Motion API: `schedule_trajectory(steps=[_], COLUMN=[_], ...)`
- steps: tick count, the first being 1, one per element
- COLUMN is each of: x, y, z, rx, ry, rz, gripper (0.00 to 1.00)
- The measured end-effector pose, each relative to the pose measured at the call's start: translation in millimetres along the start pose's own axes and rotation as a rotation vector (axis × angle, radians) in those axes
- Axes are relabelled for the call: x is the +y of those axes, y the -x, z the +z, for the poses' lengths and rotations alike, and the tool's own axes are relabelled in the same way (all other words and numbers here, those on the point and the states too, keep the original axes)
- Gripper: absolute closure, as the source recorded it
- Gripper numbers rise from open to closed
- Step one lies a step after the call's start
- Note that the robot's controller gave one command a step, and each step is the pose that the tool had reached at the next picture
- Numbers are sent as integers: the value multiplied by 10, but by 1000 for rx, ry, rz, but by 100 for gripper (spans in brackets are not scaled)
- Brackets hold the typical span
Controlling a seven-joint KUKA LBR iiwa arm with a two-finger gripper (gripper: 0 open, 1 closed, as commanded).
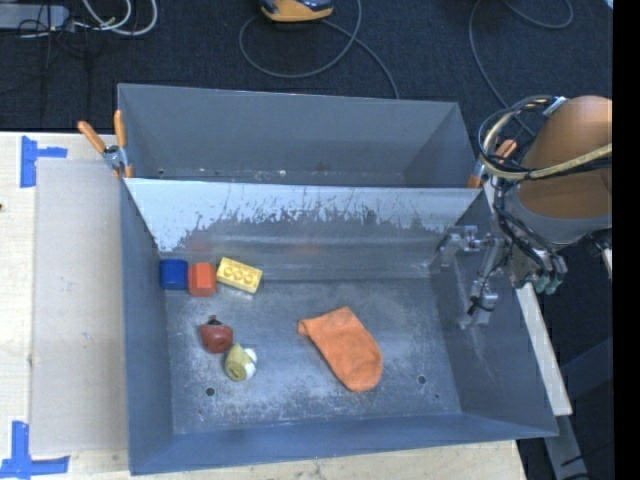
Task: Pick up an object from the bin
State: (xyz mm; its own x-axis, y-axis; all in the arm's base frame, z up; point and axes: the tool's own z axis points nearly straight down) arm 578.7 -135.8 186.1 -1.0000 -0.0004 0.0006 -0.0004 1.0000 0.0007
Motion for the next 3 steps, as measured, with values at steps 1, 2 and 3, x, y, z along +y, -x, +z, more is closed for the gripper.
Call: schedule_trajectory(steps=[1, 2, 3], x=[597, 802, 935], y=[-52, -317, -346], z=[750, 823, 717], rx=[2, 15, 4], ry=[1, 2, 0], rz=[-20, 145, 137], gripper=[0, 0, 0])
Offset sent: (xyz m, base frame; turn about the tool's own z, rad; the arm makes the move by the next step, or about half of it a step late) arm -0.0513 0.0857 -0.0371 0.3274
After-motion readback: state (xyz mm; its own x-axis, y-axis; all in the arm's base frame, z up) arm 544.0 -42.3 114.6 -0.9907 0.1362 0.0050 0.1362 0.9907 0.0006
